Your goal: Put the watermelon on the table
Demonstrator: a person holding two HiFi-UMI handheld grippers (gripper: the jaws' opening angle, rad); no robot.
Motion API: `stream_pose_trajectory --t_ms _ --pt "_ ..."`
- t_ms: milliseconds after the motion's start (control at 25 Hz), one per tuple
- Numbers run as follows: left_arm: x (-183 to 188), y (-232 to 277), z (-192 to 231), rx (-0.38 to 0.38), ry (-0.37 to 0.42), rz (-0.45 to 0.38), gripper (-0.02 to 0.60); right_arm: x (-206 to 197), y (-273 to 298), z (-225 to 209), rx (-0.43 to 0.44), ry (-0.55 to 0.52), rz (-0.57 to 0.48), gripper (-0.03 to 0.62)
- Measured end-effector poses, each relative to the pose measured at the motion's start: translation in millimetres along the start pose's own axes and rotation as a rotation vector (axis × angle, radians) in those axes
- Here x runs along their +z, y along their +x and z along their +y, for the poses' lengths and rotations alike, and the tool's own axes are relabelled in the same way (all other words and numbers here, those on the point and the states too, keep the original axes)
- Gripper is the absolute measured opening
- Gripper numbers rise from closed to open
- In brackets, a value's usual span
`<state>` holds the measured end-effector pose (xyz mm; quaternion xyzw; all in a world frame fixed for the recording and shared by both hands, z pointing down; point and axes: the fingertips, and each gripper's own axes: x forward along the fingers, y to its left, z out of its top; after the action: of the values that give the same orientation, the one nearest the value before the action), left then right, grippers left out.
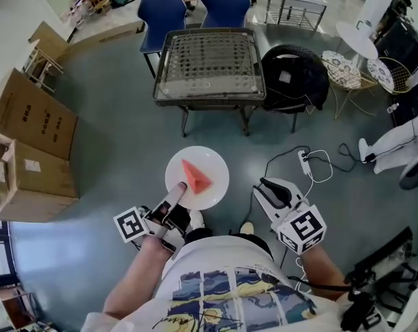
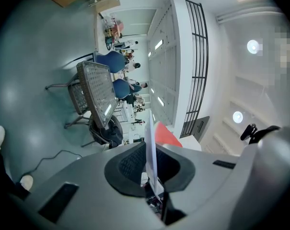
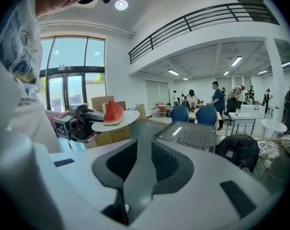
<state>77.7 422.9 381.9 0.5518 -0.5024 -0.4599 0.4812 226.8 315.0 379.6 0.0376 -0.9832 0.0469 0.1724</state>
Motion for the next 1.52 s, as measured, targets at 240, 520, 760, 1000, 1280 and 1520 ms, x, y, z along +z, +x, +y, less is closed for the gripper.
stream_pose_trajectory --t_ms 240,520,760,1000,1280,1520 --pt "67.8 -38.8 10.8 0.023 0.031 0.032 0.026 29.7 78.7 40.9 -0.020 0.031 -0.014 0.075" --pt "119.5 -51.7 28.4 0.016 0.011 0.031 0.026 39.6 123.1 69.9 -0.001 -0.010 0.021 0.075" --pt "141.5 -8.3 39.4 0.022 -0.011 0.057 0.026 38.7 147.3 24.7 -0.023 0.031 0.054 0.075" --pt "160.2 76.7 38.7 0.033 0.010 0.099 0.026 55.7 163.1 -66.0 -0.040 0.062 0.021 0.075" --pt "178.2 171.6 35.2 0.007 0.005 0.124 0.026 69.8 167.4 -155.5 -0.072 0.067 -0.010 0.075" --pt "183.8 243.4 39.9 0.004 0.007 0.170 0.026 70.4 156.9 -216.2 -0.145 0.108 -0.020 0.075"
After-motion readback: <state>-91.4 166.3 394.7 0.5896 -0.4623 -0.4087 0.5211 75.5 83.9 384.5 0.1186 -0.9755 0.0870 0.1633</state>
